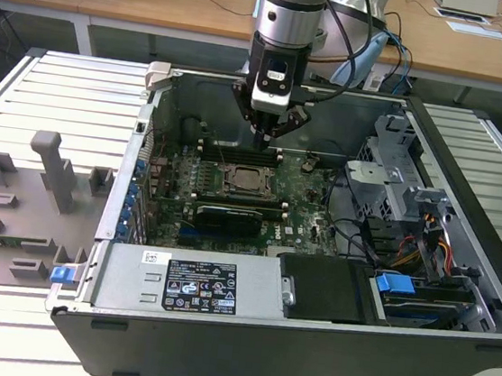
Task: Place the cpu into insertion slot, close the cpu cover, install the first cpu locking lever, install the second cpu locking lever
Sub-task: 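Install the first cpu locking lever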
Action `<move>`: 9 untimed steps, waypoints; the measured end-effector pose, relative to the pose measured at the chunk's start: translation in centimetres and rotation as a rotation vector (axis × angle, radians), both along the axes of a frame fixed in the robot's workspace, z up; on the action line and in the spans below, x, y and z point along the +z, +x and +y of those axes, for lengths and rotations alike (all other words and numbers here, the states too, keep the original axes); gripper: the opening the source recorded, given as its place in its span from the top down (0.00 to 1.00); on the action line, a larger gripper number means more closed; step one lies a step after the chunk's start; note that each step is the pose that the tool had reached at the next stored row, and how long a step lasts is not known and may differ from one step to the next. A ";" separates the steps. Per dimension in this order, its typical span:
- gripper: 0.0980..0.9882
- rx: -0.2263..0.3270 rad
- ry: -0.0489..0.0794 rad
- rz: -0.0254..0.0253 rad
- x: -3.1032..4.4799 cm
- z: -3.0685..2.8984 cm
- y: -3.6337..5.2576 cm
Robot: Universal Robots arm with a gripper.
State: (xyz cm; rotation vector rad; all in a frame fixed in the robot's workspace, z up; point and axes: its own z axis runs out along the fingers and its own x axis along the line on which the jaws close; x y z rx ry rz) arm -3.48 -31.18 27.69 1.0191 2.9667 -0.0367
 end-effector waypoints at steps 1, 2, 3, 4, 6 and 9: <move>0.99 0.004 0.000 0.0000 0.00 0.00 0.00; 0.99 0.013 0.000 0.0000 0.00 0.00 0.00; 0.99 0.019 0.000 0.0000 0.00 0.00 0.00; 0.99 0.025 0.000 0.0000 0.00 0.00 0.00; 0.99 0.032 0.000 0.0000 0.00 0.00 0.00; 0.99 0.053 0.000 0.0000 0.00 0.00 0.00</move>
